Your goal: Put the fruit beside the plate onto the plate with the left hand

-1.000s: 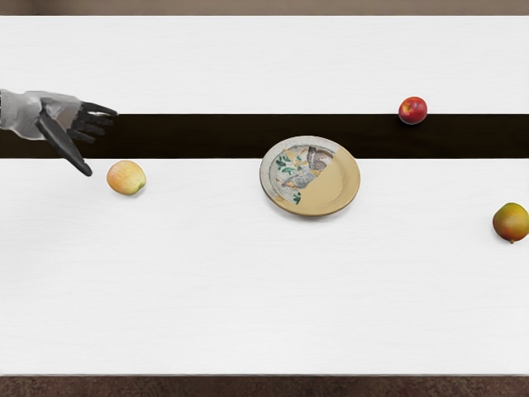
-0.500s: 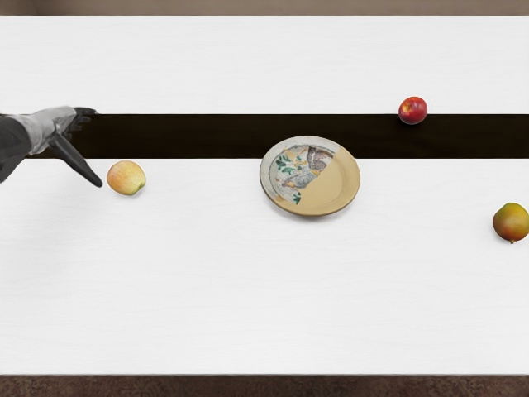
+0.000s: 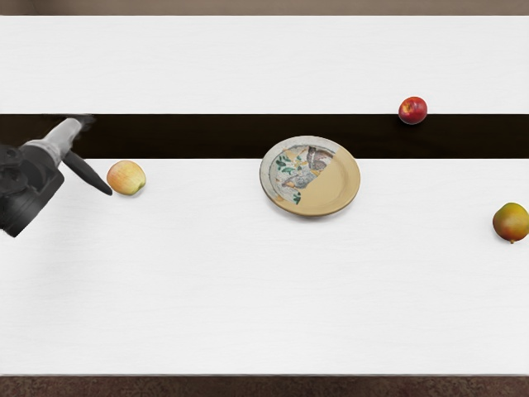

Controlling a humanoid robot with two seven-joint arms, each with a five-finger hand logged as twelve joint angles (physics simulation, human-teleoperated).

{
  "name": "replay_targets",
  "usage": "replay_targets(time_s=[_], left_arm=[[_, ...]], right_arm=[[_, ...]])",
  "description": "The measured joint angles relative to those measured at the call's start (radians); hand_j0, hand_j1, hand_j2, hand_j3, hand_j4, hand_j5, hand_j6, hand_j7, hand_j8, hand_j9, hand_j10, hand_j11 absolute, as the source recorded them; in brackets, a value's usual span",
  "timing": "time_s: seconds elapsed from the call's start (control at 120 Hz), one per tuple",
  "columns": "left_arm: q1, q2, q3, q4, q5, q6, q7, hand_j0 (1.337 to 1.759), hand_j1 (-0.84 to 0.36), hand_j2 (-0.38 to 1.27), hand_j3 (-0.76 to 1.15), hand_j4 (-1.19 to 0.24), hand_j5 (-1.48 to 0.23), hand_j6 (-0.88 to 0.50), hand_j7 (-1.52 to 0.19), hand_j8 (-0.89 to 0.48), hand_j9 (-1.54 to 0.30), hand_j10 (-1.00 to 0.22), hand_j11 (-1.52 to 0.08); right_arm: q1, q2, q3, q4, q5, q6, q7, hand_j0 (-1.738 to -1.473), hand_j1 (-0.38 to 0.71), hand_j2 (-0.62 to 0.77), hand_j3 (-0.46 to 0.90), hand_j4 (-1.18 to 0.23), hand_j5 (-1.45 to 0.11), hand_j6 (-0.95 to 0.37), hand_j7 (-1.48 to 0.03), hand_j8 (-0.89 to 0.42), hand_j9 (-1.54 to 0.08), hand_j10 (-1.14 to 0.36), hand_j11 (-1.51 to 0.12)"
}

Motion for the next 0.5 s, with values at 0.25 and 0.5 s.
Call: replay_targets(time_s=[0.25, 0.5], left_arm=[[-0.003, -0.101, 0.028, 0.001, -0.005, 0.005, 0.001, 1.658, 0.16, 0.03, 0.00, -0.16, -0.21, -0.16, -0.21, -0.16, -0.21, -0.16, -0.21], [0.001, -0.118, 0.054, 0.008, -0.006, 0.007, 0.003, 1.658, 0.01, 0.06, 0.00, -0.28, -0.36, -0.28, -0.36, -0.28, -0.36, -0.28, -0.36]], right_arm=[[0.000, 0.000, 0.000, 0.000, 0.000, 0.000, 0.000, -1.658, -0.32, 0.00, 0.00, -0.02, -0.03, -0.02, -0.03, -0.02, -0.03, -0.02, -0.03], [0.000, 0.000, 0.000, 0.000, 0.000, 0.000, 0.000, -1.658, -0.32, 0.00, 0.00, -0.02, -0.03, -0.02, -0.03, -0.02, -0.03, -0.02, -0.03]])
